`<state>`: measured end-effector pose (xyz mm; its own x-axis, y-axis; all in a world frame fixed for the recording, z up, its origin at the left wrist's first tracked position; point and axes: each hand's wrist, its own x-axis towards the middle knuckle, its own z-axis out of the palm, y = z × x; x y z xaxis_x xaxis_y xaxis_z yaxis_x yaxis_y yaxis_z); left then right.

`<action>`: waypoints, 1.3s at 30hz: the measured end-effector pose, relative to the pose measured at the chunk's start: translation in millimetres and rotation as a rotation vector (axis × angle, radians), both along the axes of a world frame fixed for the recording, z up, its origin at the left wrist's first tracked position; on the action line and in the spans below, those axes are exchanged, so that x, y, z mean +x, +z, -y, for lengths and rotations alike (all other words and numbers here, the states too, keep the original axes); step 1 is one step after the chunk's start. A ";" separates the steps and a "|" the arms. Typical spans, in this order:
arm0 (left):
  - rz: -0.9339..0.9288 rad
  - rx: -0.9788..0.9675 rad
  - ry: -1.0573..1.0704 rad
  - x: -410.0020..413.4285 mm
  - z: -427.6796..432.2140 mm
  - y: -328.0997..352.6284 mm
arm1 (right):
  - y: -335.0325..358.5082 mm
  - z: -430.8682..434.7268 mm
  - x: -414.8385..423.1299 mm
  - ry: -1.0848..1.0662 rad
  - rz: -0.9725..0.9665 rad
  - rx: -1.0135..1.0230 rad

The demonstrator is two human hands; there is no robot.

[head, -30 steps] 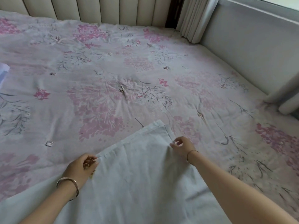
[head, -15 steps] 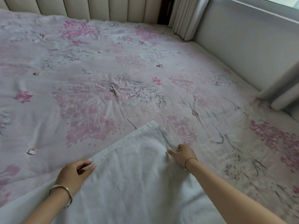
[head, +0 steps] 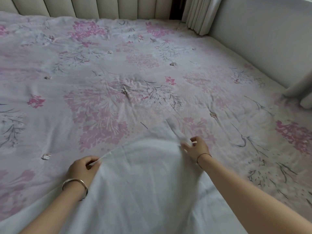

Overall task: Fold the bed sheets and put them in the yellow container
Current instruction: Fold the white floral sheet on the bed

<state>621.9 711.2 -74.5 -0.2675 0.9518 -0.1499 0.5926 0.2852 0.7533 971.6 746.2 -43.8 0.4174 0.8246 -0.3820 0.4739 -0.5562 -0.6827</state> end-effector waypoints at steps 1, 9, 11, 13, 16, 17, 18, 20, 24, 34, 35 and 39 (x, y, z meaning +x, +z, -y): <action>-0.030 -0.029 -0.013 0.2 3.2 -3.9 | -2.6 4.7 1.7 0.028 0.020 -0.046; -0.455 0.167 -0.177 28.1 33.6 -9.3 | 7.5 51.2 53.3 0.213 -0.045 -0.180; -0.455 0.300 -0.352 59.8 66.4 -5.3 | 14.1 61.9 71.8 0.245 -0.109 -0.258; -0.439 0.198 -0.579 87.8 96.5 -10.8 | 20.2 70.3 82.9 0.354 -0.149 -0.350; -0.449 -0.056 -0.679 107.4 118.2 -25.1 | 26.5 85.0 85.9 0.389 -0.214 -0.302; -0.441 -0.074 -0.666 110.5 119.8 -27.6 | 29.7 94.1 86.7 0.365 -0.228 -0.281; -0.443 -0.106 -0.656 110.1 117.5 -29.8 | 30.3 100.8 86.7 0.377 -0.220 -0.290; -0.487 -0.132 -0.629 114.3 116.1 -28.7 | 30.4 122.2 91.4 0.466 -0.146 -0.389; -0.502 -0.101 -0.605 119.2 108.8 -25.1 | 32.9 148.3 102.0 0.468 -0.041 -0.386; -0.550 -0.391 -0.644 130.6 96.0 -5.8 | 29.8 189.7 113.3 0.488 -0.001 -0.344; -0.547 -0.397 -0.642 132.4 95.9 -6.6 | 31.3 192.9 116.9 0.556 0.057 -0.427; -0.557 -0.389 -0.629 134.5 99.6 -7.2 | 63.2 201.7 145.1 0.478 -0.098 -0.390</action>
